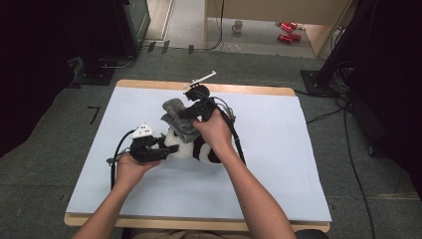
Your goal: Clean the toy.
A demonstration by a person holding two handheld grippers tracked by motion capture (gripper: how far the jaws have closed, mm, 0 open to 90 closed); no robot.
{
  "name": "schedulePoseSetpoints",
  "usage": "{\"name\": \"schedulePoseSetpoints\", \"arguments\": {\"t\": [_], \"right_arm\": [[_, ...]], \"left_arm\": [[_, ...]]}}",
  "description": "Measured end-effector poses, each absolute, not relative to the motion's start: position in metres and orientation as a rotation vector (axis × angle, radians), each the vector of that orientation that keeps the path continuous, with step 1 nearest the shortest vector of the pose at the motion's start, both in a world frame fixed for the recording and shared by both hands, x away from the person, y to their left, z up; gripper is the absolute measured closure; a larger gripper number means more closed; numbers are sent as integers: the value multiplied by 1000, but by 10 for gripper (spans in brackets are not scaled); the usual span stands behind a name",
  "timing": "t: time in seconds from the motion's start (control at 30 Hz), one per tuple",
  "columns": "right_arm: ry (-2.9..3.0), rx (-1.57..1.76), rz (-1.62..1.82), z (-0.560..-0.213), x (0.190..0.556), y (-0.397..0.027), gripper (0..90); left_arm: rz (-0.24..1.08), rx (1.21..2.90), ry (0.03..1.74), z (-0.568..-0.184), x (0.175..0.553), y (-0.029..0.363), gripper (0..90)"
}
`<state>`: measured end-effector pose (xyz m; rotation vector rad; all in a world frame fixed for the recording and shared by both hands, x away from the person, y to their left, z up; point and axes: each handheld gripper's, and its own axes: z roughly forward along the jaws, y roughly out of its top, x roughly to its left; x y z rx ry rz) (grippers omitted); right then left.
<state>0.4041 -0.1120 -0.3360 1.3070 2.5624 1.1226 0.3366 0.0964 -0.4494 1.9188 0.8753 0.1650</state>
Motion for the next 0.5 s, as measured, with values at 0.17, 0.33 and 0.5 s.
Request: {"name": "schedulePoseSetpoints", "arguments": {"t": [0.17,0.33,0.5], "right_arm": [[2634,1259,1033,-351,400,-88,778],[2630,1286,990,-371,402,-95,772],[2613,1290,995,-372,402,-109,772]], "left_arm": [[170,1918,881,-448,336,96,443],[152,1908,885,-450,338,97,441],[151,1911,880,-450,338,96,441]]}}
